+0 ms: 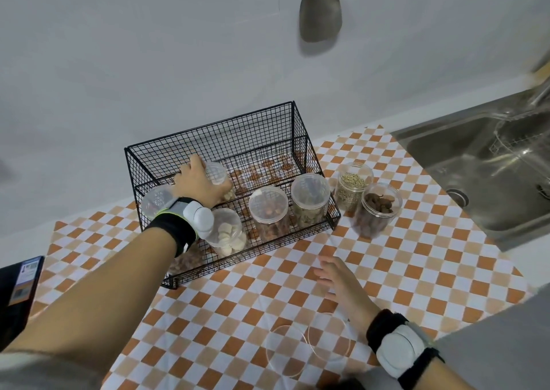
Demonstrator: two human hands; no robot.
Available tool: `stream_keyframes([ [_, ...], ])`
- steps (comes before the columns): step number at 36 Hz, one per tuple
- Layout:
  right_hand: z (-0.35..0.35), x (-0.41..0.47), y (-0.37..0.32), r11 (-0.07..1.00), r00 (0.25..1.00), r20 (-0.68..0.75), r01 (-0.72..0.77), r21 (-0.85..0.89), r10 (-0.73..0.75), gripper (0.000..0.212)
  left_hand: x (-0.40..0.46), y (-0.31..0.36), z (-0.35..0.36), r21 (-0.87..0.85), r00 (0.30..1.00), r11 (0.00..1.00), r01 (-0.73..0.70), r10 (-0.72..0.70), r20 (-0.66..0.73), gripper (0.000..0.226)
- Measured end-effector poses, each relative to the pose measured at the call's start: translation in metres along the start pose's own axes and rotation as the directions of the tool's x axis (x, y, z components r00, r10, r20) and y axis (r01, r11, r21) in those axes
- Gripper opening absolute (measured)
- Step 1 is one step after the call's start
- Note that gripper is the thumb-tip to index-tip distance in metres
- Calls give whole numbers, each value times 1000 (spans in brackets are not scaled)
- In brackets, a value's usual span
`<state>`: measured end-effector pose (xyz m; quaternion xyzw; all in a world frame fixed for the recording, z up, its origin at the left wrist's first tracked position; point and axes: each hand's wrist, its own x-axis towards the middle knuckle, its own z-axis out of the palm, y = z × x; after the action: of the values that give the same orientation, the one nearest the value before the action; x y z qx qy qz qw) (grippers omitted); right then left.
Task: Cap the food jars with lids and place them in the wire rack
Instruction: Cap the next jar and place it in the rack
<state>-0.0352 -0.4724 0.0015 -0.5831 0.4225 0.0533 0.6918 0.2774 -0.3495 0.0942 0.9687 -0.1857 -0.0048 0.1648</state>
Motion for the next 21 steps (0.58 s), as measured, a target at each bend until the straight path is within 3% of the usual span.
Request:
stream_keyframes([
  [12,-3,2,6,1000,1000,-4,5,10,-5,14,0,-1,16,39,995,998,52,-55,79,81],
  [16,-3,1,7,1000,1000,-13,0,13,0,24,0,-1,21,33,991,997,75,-78,107,82],
  [21,-4,0,7,1000,1000,-12,-2,25,2,20,0,-4,26,25,986,995,97,-100,133,85],
])
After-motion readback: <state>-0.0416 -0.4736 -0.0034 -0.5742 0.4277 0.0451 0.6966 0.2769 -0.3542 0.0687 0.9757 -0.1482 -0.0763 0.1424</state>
